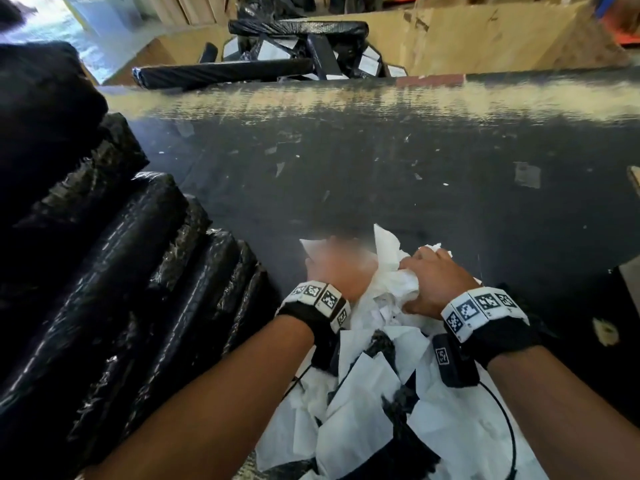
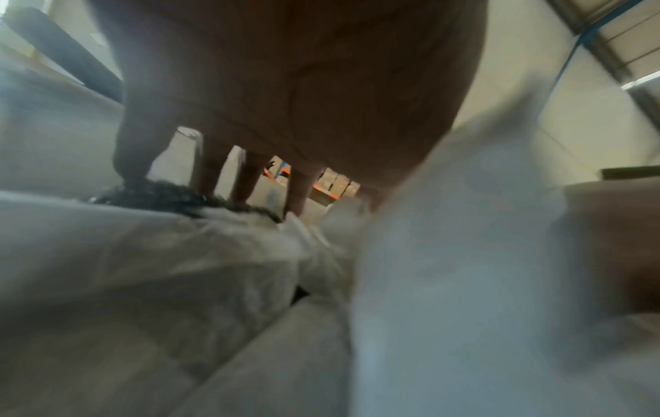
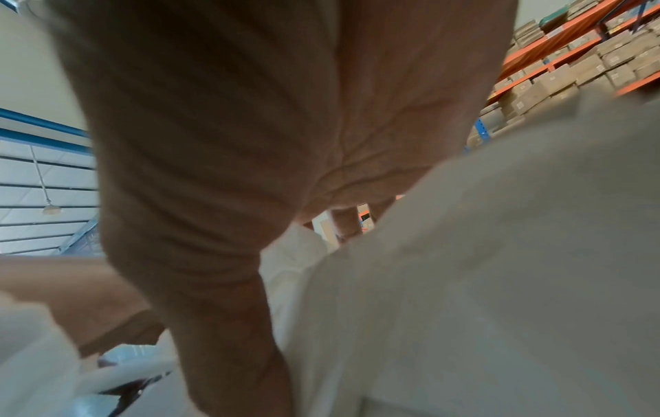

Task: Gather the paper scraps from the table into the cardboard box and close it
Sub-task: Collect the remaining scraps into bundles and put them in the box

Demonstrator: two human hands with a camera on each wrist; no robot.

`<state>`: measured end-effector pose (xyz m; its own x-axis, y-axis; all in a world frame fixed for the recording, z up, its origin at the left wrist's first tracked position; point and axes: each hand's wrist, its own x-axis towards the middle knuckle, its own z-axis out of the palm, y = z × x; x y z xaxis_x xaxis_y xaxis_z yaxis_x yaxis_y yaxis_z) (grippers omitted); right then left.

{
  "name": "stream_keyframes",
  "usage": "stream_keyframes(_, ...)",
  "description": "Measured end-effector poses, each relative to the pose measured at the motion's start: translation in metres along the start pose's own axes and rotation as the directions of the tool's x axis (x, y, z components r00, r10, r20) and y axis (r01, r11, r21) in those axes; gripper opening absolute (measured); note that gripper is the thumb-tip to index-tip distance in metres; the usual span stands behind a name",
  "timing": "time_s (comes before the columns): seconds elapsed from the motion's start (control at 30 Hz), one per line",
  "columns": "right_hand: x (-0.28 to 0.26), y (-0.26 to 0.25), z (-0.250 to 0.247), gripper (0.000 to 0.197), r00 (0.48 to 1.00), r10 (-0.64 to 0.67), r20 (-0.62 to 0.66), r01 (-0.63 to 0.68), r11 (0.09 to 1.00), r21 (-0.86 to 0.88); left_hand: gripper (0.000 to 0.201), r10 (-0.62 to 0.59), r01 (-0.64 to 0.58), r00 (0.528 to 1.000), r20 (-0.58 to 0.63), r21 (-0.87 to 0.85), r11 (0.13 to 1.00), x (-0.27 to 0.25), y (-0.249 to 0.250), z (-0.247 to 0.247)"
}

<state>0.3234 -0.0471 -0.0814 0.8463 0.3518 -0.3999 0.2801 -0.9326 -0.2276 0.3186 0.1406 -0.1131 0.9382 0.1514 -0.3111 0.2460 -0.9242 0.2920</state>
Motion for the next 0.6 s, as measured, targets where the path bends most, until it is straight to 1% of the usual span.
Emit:
stream_keyframes(0.07, -0.005, 0.003, -0.005, 0.086, 1.0, 0.012, -0.002, -0.012, 1.0, 0.019, 0.066, 0.097, -0.099, 0.995, -0.039, -0.059, 0.993, -0.012, 0.005, -0.004)
stream_keyframes(0.13, -0.012, 0.009, -0.011, 0.106, 0.999, 0.041, -0.02, -0.04, 0.998, 0.05, 0.068, 0.152, -0.158, 0.985, -0.083, -0.07, 0.985, -0.019, 0.003, -0.014)
stream_keyframes(0.17, -0.015, 0.013, -0.013, 0.116, 0.998, 0.06, -0.021, -0.059, 0.996, 0.059, 0.071, 0.167, -0.171, 0.983, -0.079, -0.052, 0.984, -0.02, 0.001, -0.019)
stream_keyframes(0.2, -0.016, 0.017, -0.014, 0.126, 0.997, 0.079, -0.013, -0.078, 0.995, 0.06, 0.075, 0.169, -0.171, 0.984, -0.051, -0.051, 0.984, -0.02, -0.003, -0.025)
stream_keyframes(0.27, -0.018, 0.021, -0.013, 0.139, 0.992, 0.12, 0.036, -0.122, 0.99, 0.063, 0.083, 0.156, -0.145, 0.985, 0.076, -0.131, 0.981, -0.016, -0.008, -0.031)
stream_keyframes(0.33, -0.017, 0.021, -0.007, 0.142, 0.986, 0.126, 0.106, -0.133, 0.989, 0.061, 0.098, 0.18, -0.136, 0.961, 0.21, -0.209, 0.969, -0.013, -0.01, -0.032)
stream_keyframes(0.37, -0.017, 0.018, -0.002, 0.139, 0.985, 0.114, 0.128, -0.119, 0.992, 0.03, 0.107, 0.213, -0.171, 0.943, 0.257, -0.177, 0.969, -0.013, -0.009, -0.029)
stream_keyframes(0.43, -0.015, 0.012, 0.008, 0.129, 0.988, 0.086, 0.132, -0.076, 0.994, -0.079, 0.123, 0.258, -0.28, 0.903, 0.342, 0.017, 0.96, -0.016, -0.006, -0.02)
stream_keyframes(0.47, -0.014, 0.008, 0.012, 0.123, 0.99, 0.071, 0.126, -0.056, 0.991, -0.121, 0.129, 0.267, -0.327, 0.889, 0.372, 0.107, 0.939, -0.019, -0.005, -0.014)
stream_keyframes(0.5, -0.013, 0.006, 0.015, 0.115, 0.993, 0.049, 0.111, -0.034, 0.99, -0.137, 0.131, 0.284, -0.363, 0.882, 0.377, 0.156, 0.919, -0.025, -0.002, -0.01)
stream_keyframes(0.53, -0.013, 0.004, 0.016, 0.104, 0.996, 0.022, 0.087, -0.011, 0.992, -0.125, 0.128, 0.31, -0.385, 0.882, 0.355, 0.165, 0.908, -0.033, 0.002, -0.009)
stream_keyframes(0.57, -0.014, 0.002, 0.016, 0.088, 0.998, -0.011, 0.056, 0.016, 0.996, -0.09, 0.118, 0.354, -0.412, 0.883, 0.308, 0.146, 0.9, -0.038, 0.005, -0.006)
stream_keyframes(0.6, -0.015, -0.001, 0.015, 0.069, 0.999, -0.042, 0.022, 0.043, 0.997, -0.057, 0.099, 0.409, -0.449, 0.877, 0.251, 0.128, 0.884, -0.044, 0.008, -0.006)
